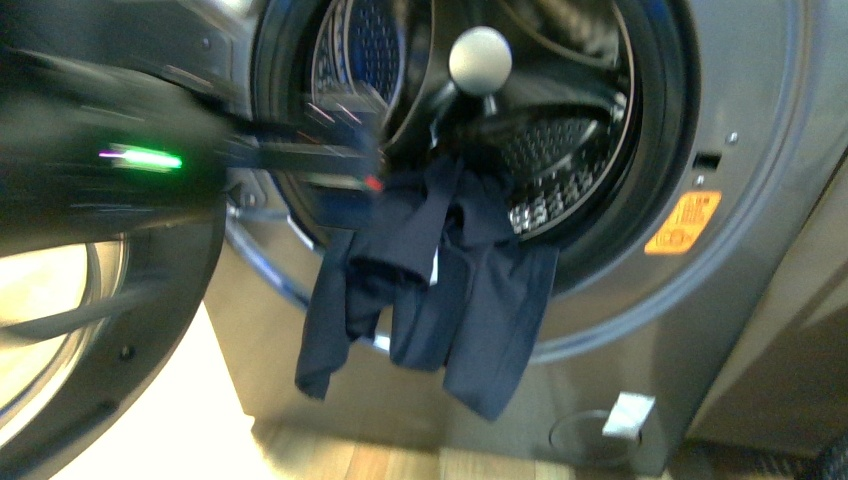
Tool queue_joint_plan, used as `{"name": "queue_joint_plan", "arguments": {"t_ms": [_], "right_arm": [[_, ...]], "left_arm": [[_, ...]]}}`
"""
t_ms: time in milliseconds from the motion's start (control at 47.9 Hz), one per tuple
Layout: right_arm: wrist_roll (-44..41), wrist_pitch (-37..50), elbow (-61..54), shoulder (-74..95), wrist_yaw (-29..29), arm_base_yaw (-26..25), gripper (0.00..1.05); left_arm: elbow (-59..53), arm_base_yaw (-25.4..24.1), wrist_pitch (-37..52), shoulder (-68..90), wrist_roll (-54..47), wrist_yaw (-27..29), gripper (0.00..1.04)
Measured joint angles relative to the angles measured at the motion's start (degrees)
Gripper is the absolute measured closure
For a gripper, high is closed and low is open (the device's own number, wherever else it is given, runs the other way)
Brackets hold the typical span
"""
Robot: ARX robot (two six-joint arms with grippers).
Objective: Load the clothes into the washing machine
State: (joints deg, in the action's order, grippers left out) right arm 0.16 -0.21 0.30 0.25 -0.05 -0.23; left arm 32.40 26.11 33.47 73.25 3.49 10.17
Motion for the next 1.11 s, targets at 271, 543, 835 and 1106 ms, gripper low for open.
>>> {"name": "queue_joint_plan", "arguments": {"t_ms": [271, 543, 835, 1106], "right_arm": [[0.02, 0.0, 0.0, 0.0, 0.0, 0.0, 1.02], [0.02, 0.0, 0.0, 0.0, 0.0, 0.0, 1.02], [0.02, 0.0, 0.0, 0.0, 0.0, 0.0, 1.02], [0.02, 0.0, 0.0, 0.0, 0.0, 0.0, 1.02]], "left_arm": [[-6.4, 4.2, -5.95, -16.79, -0.52, 5.64, 0.07], [-16.57, -0.02, -5.22, -29.29, -2.91, 15.06, 0.5], [-24.33, -10.78, -8.76, -40.15, -2.99, 4.5, 1.02], [-28.76, -18.75, -14.29, -50.4, -3.06, -3.08, 1.01]]}}
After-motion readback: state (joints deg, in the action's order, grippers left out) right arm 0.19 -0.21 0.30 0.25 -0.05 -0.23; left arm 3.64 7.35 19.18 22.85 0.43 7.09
